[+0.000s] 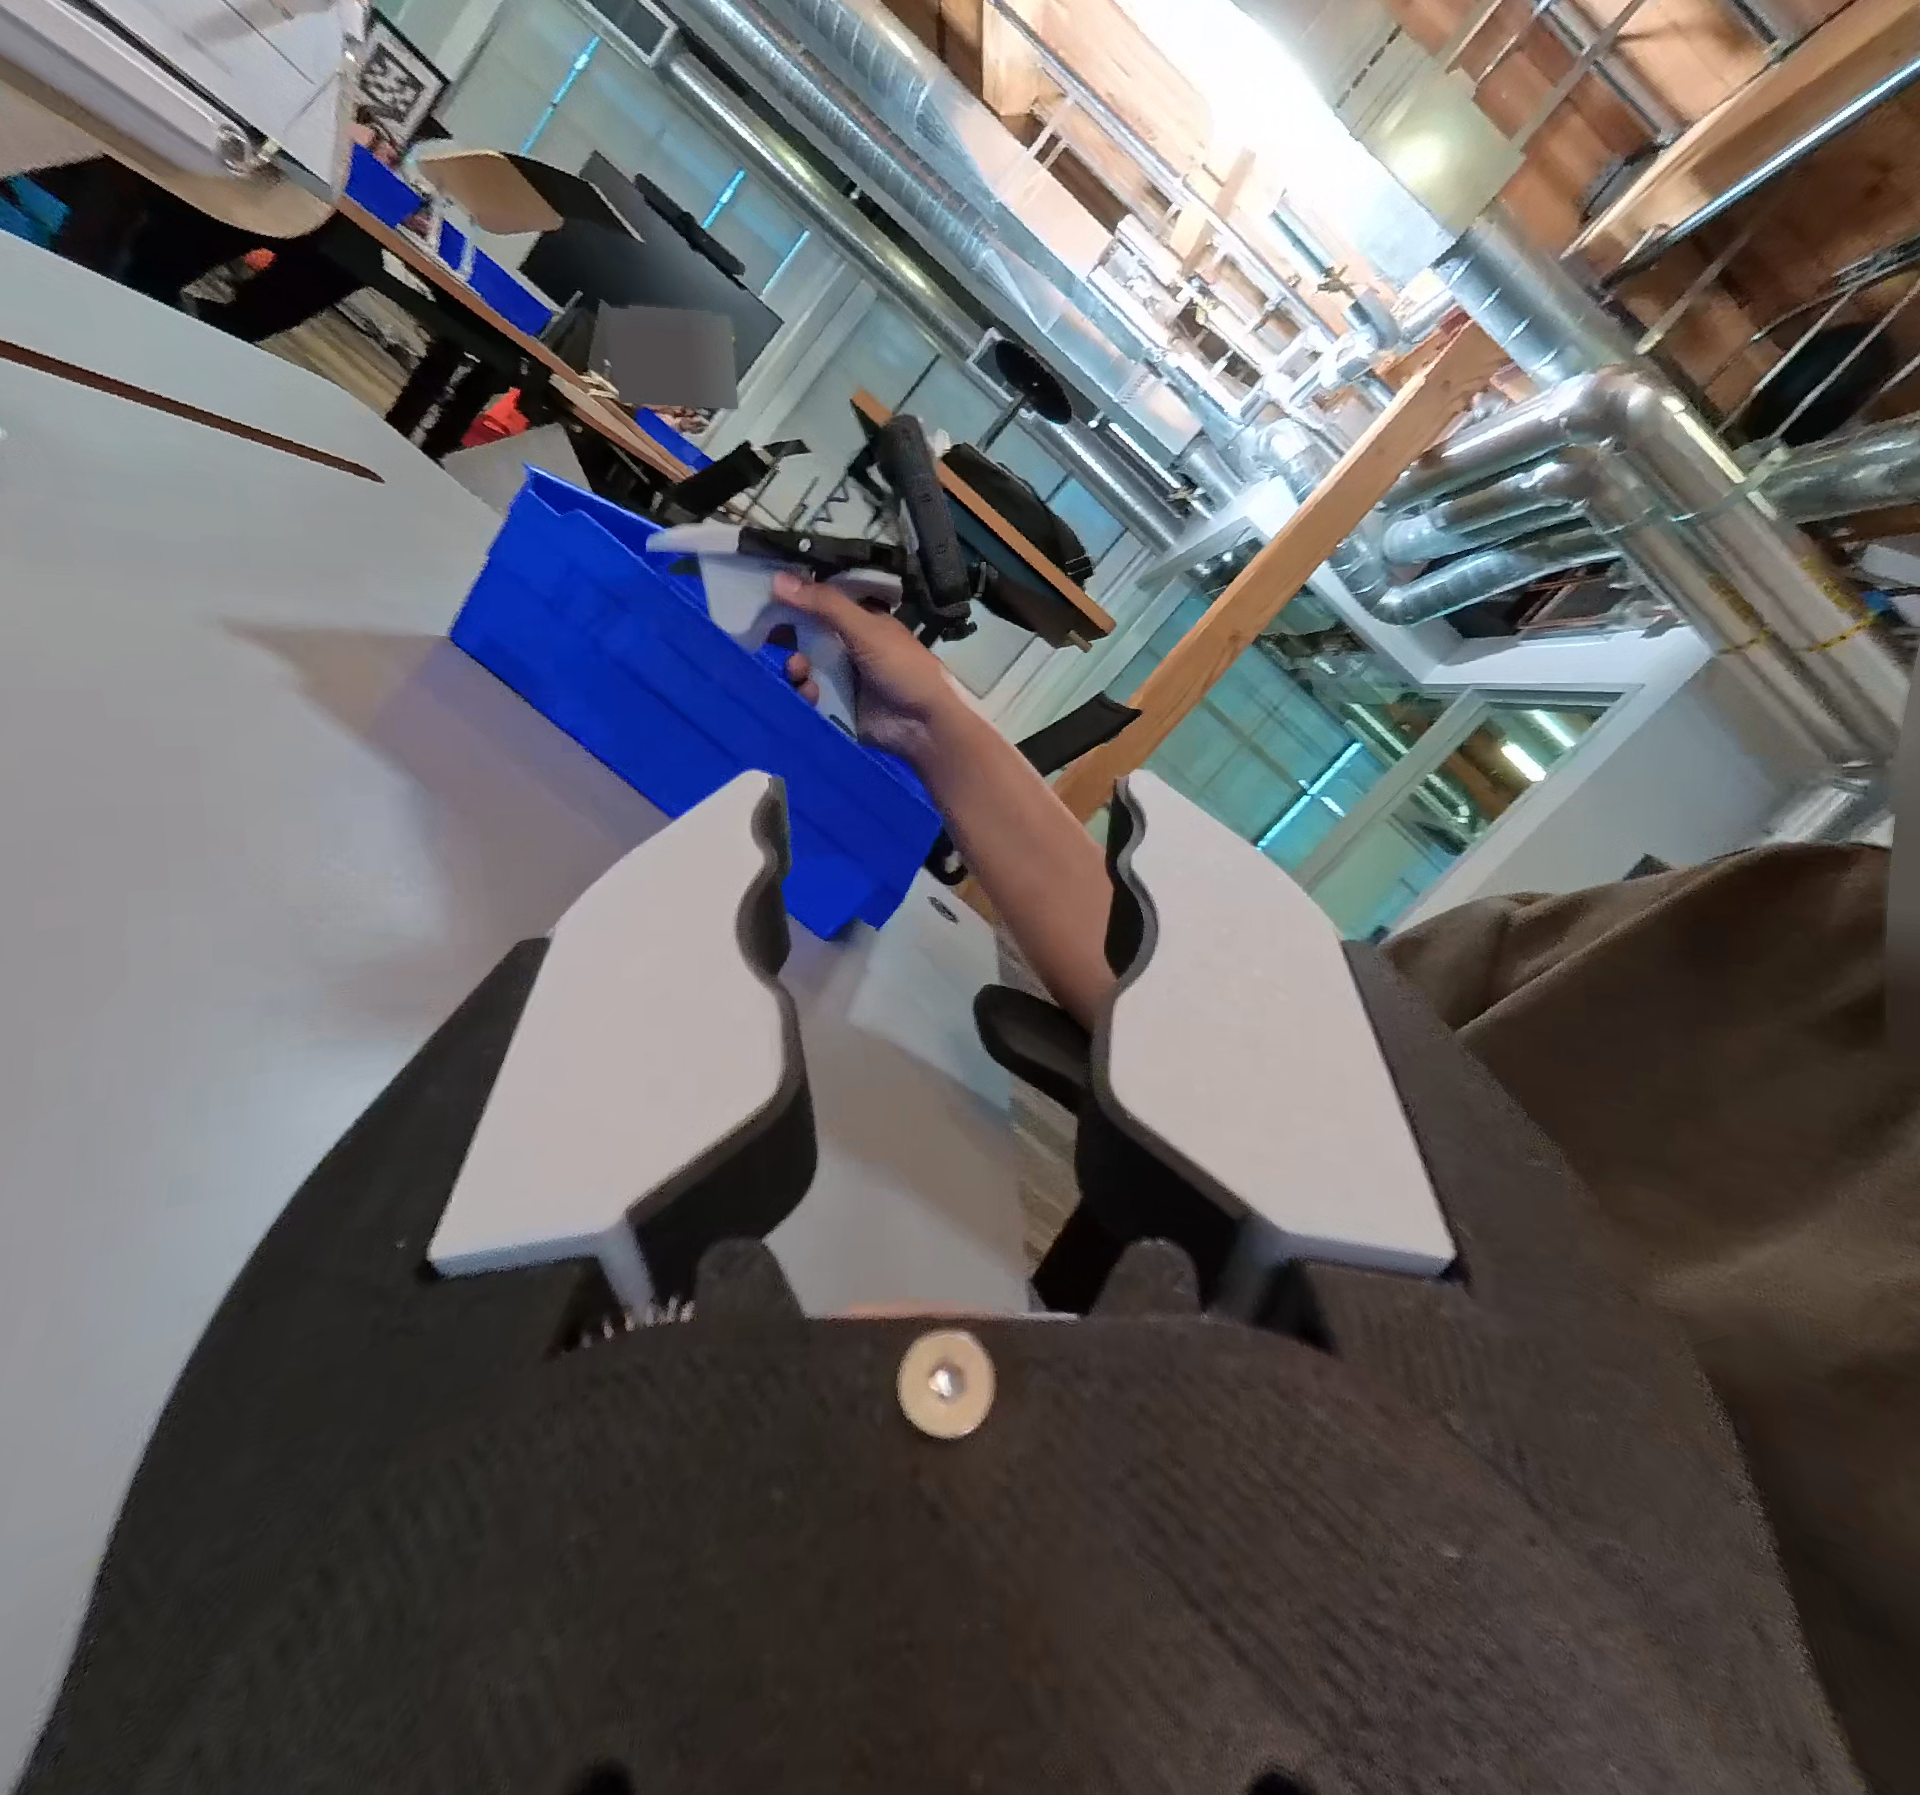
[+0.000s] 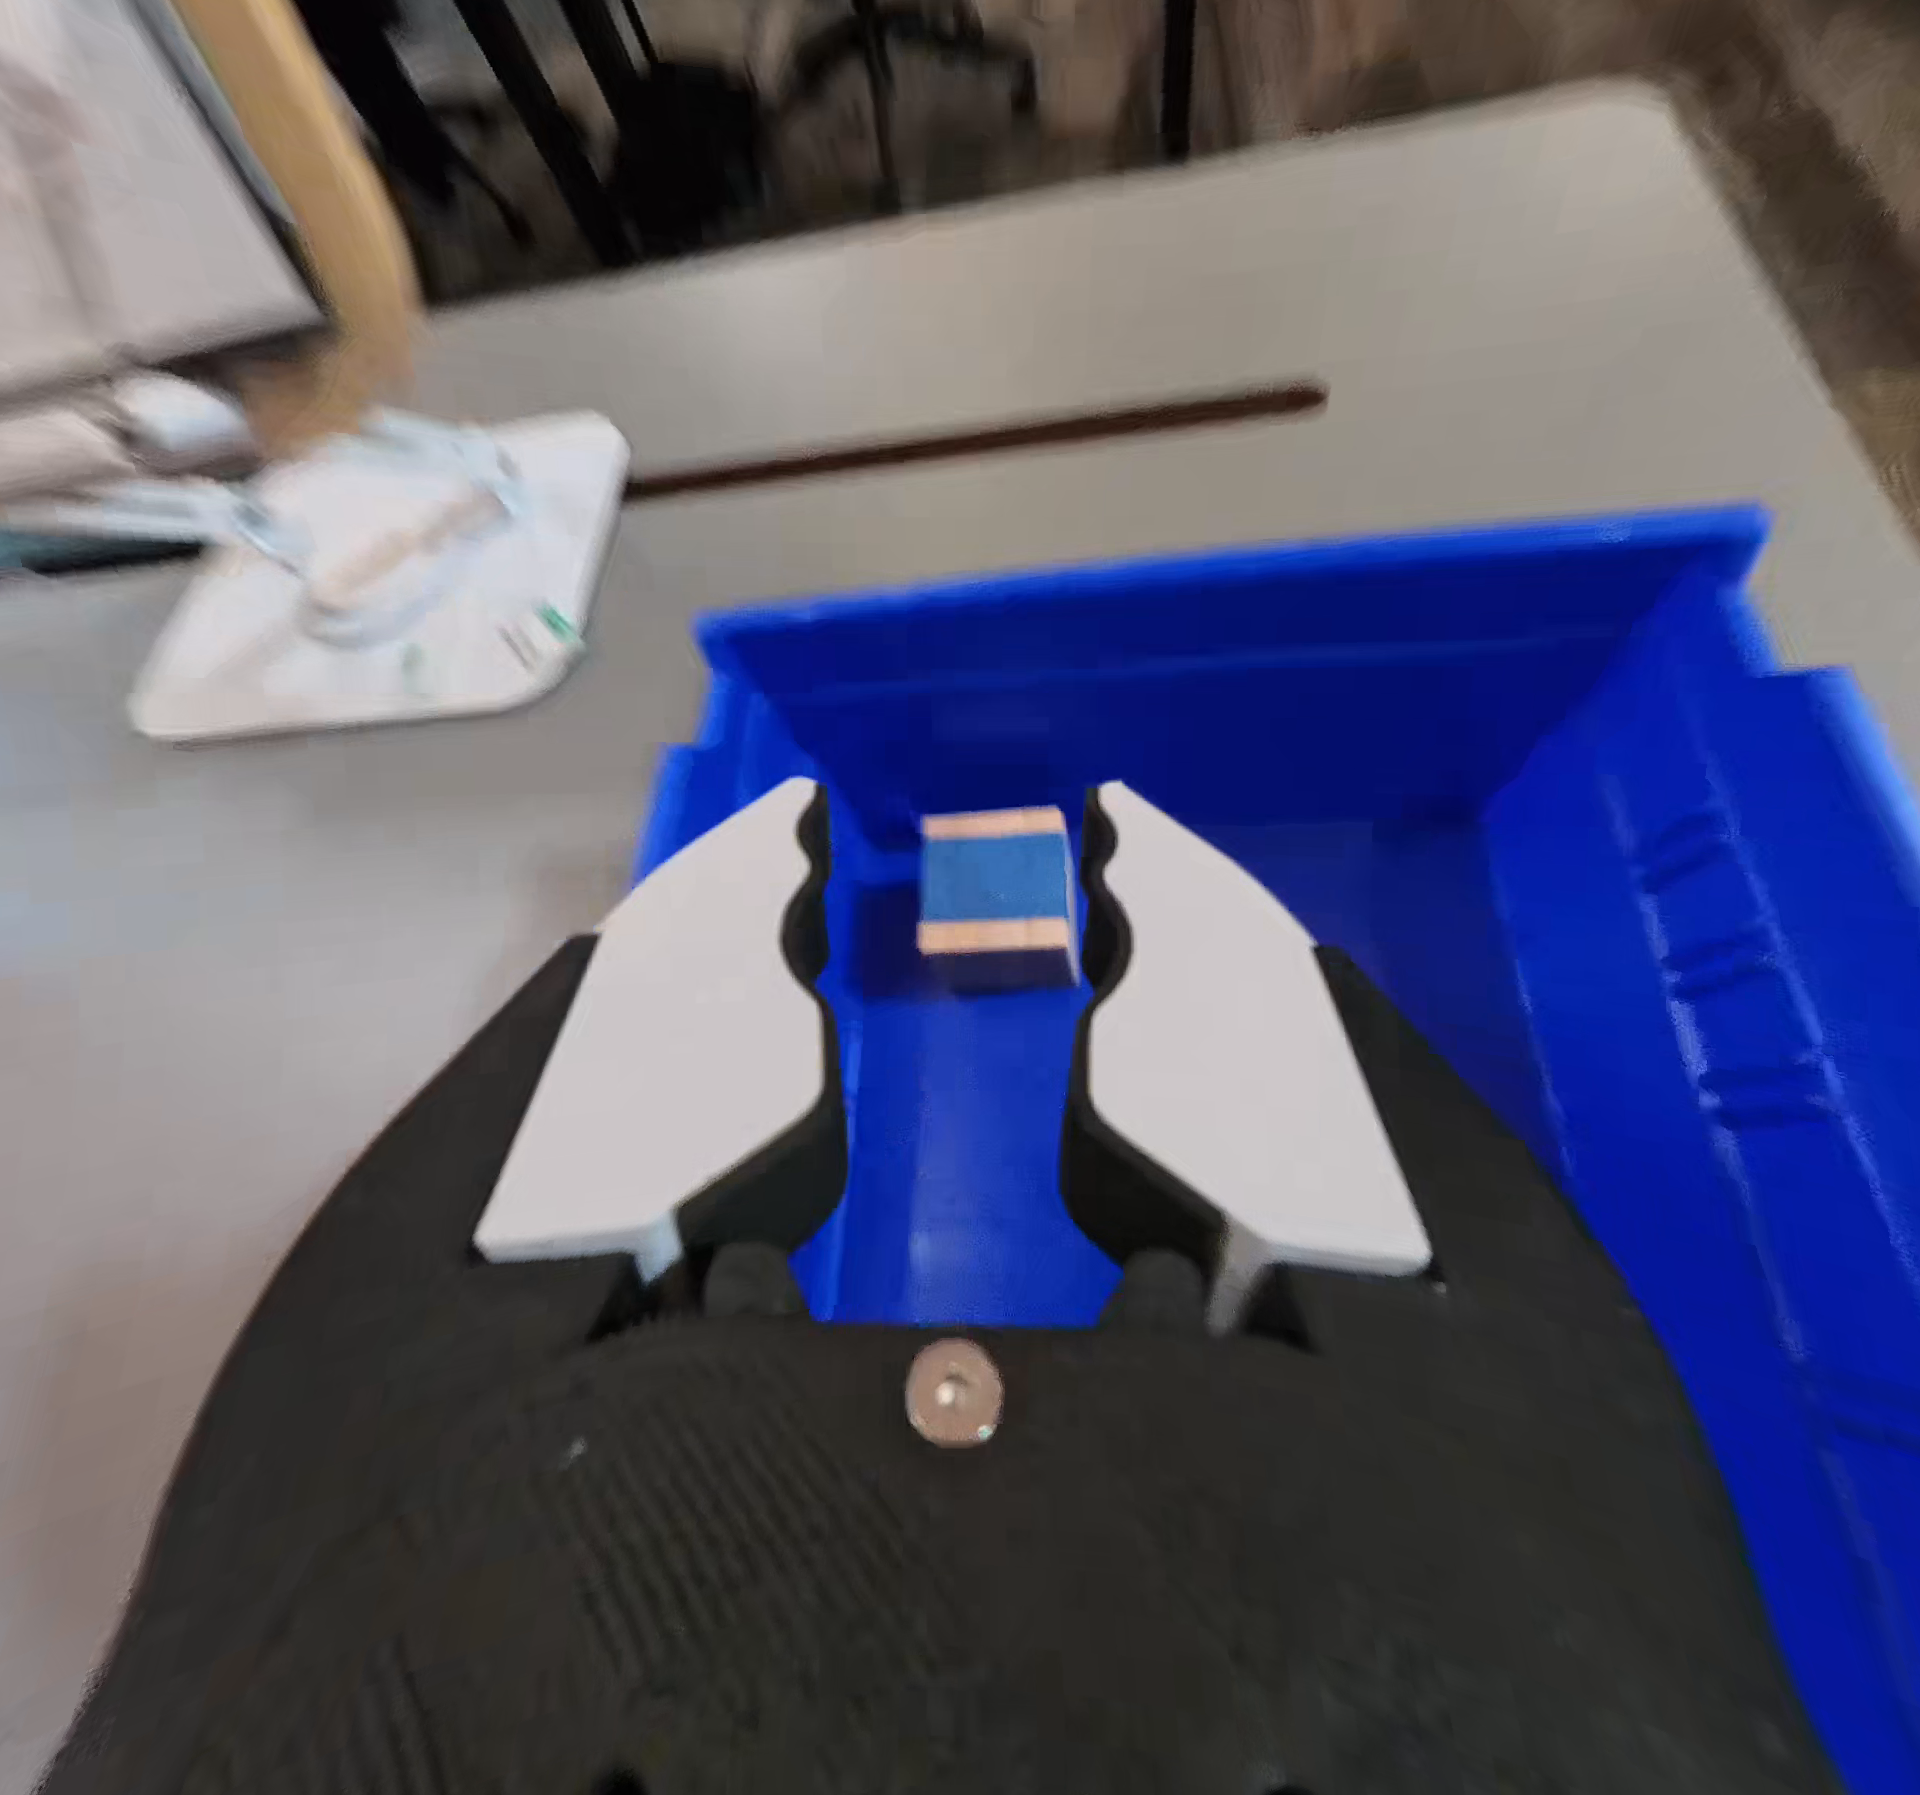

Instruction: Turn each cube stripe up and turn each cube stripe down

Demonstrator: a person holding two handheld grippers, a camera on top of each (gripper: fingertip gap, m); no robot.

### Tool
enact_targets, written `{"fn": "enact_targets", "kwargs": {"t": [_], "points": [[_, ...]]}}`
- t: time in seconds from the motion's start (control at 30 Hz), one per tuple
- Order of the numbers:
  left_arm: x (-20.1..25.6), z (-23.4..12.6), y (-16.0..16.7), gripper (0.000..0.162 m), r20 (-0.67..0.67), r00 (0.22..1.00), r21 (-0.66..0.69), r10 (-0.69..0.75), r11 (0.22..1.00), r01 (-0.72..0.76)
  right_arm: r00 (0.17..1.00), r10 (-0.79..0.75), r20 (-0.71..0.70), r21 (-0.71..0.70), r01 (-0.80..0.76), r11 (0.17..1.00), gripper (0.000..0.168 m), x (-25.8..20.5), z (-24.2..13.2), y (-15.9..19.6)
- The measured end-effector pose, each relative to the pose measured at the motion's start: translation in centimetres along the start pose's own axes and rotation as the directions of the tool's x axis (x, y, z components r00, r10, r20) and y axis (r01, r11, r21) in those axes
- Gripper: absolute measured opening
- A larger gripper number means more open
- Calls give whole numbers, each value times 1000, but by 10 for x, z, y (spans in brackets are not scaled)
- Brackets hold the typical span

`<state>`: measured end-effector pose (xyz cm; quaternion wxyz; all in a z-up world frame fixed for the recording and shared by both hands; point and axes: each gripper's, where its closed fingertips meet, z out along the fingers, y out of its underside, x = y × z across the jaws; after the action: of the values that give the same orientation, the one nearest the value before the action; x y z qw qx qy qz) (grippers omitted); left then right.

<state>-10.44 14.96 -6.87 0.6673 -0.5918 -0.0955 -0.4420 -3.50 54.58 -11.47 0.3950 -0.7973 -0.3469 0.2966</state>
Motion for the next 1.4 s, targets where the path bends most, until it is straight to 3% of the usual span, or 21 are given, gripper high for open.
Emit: {"fn": "enact_targets", "kwargs": {"t": [0.2, 0.27, 0.37, 0.53, 0.6, 0.67, 0.73, 0.8, 0.93, 1.13, 1.3, 1.4], "points": [[10, 22, 2, 64, -43, 999, -45, -12, 999, 10, 973, -138, 183, 379, 60, 923, 51, -82, -89, -59], [15, 26, -15, 70, -18, 1000, -38, 9, 999, -10, 947, -195, 256, 451, 62, 890, 48, -119, -109, -55], [20, 11, -68, 73, 64, 998, 52, 11, 999, -14, 889, -248, 385, 485, 34, 874, 47, -172, -118, -27], [18, -82, -175, 84, 349, 932, 191, 100, 966, -175, 824, -261, 503, 387, 56, 920, 42, -228, -103, 40], [5, -140, -205, 88, 521, 845, 201, 117, 946, -255, 800, -251, 545, 325, 74, 943, 42, -240, -100, 58], [-19, -206, -220, 88, 706, 702, 177, 96, 935, -307, 792, -262, 552, 324, 86, 942, 42, -245, -102, 66], [-50, -267, -216, 88, 856, 514, 118, 58, 946, -303, 789, -278, 548, 331, 101, 938, 41, -245, -103, 70], [-82, -307, -193, 88, 925, 379, 65, 13, 979, -192, 794, -277, 541, 310, 118, 943, 38, -242, -97, 76], [-129, -326, -153, 85, 964, 265, 26, -20, 1000, -17, 783, -218, 582, 245, 87, 966, 37, -242, -88, 86], [-162, -348, -132, 82, 978, -37, -199, 204, 973, 120, 760, -185, 623, 215, 61, 975, 37, -241, -86, 91], [-170, -373, -128, 79, 944, -182, -243, 276, 953, 182, 757, -147, 637, 202, 20, 979, 36, -235, -90, 92], [-175, -373, -127, 73, 956, -153, -222, 248, 960, 169, 763, -137, 632, 196, 14, 981, 36, -230, -91, 93]]}}
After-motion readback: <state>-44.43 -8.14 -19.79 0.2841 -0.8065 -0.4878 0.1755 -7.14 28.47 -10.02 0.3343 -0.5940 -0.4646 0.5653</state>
